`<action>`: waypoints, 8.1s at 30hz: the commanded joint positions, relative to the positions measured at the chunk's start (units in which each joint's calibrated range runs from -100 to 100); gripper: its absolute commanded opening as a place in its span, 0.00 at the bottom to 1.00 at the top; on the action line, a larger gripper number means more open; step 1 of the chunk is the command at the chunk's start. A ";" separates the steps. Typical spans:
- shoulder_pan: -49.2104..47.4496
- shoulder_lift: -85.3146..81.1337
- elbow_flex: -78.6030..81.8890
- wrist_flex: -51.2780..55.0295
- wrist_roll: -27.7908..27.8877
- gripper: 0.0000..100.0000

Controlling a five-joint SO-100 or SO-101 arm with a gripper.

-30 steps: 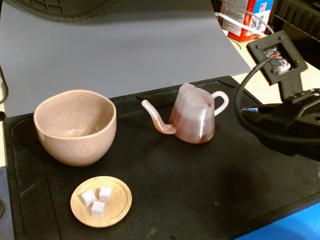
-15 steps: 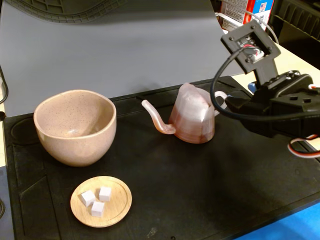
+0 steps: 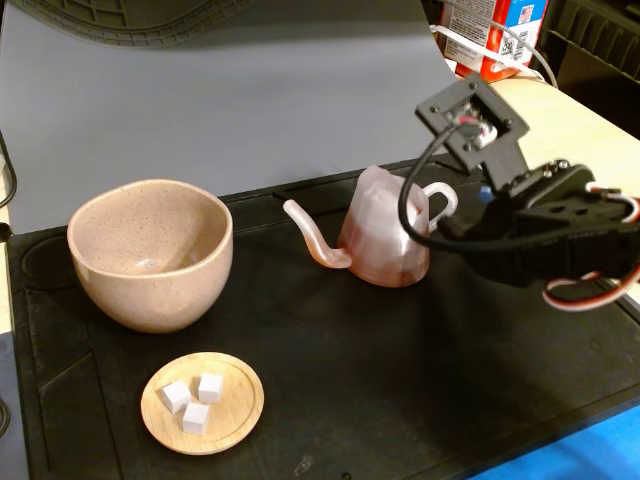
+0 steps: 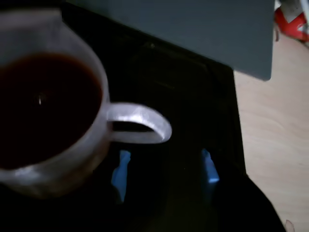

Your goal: Pick up a kettle and pour liquid into a cup.

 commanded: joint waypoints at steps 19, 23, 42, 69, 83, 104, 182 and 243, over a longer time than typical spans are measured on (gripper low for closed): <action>0.03 5.43 -12.38 -0.86 0.16 0.19; 0.18 5.69 -12.38 -0.86 0.16 0.19; 0.64 5.69 -13.20 -0.86 3.78 0.19; 0.18 5.86 -15.56 -0.52 8.40 0.16; 0.26 5.86 -15.28 -0.17 8.29 0.01; -0.50 -3.19 -16.28 1.13 5.88 0.01; -9.78 -0.20 -45.50 19.72 30.76 0.01; 1.55 10.04 -26.36 11.24 14.12 0.01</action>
